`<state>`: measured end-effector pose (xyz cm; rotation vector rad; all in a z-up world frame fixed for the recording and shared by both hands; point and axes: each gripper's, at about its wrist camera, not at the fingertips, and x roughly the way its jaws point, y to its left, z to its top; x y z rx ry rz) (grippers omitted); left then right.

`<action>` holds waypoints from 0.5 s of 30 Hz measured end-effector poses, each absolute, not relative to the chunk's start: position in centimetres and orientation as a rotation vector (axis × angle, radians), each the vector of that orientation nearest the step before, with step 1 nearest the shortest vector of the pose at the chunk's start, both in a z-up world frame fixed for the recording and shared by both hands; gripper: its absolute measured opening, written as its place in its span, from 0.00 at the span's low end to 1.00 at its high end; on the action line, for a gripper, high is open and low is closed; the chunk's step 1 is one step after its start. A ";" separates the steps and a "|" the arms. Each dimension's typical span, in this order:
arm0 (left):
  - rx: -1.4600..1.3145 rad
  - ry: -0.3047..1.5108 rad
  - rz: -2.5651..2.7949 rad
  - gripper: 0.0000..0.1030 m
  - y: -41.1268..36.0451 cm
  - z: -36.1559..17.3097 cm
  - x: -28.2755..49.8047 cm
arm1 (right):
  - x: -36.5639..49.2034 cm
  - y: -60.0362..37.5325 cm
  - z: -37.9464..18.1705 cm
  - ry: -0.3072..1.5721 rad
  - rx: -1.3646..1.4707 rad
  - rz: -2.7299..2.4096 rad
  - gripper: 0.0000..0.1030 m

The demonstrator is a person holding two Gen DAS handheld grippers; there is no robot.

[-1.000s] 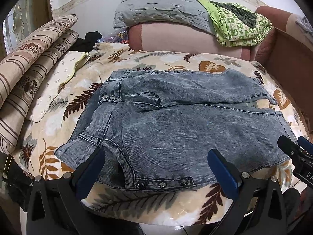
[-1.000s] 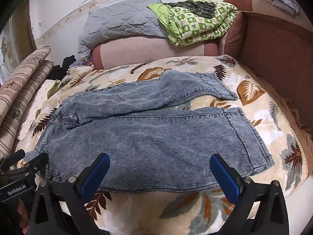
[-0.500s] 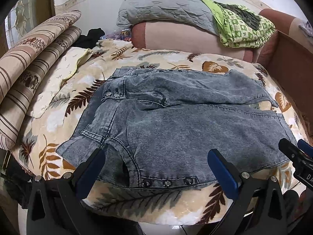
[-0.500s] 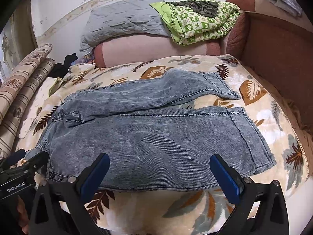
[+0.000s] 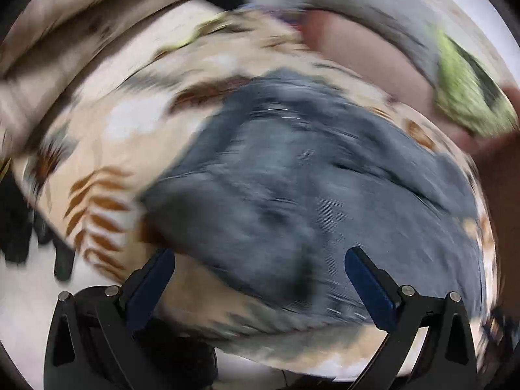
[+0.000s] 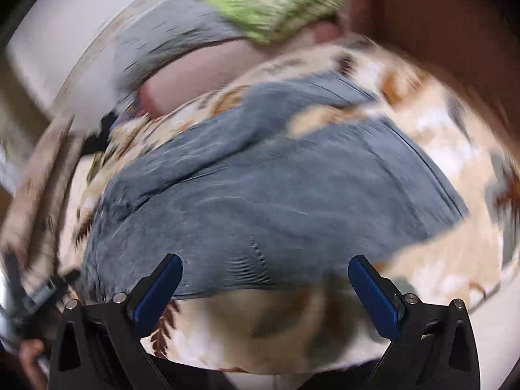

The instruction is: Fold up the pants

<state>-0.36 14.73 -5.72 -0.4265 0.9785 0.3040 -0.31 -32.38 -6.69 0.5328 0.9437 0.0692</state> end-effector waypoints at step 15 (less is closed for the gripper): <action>-0.633 1.012 0.314 0.43 19.3 -8.4 1.5 | 0.7 -43.8 -11.9 0.908 1.017 -0.022 0.77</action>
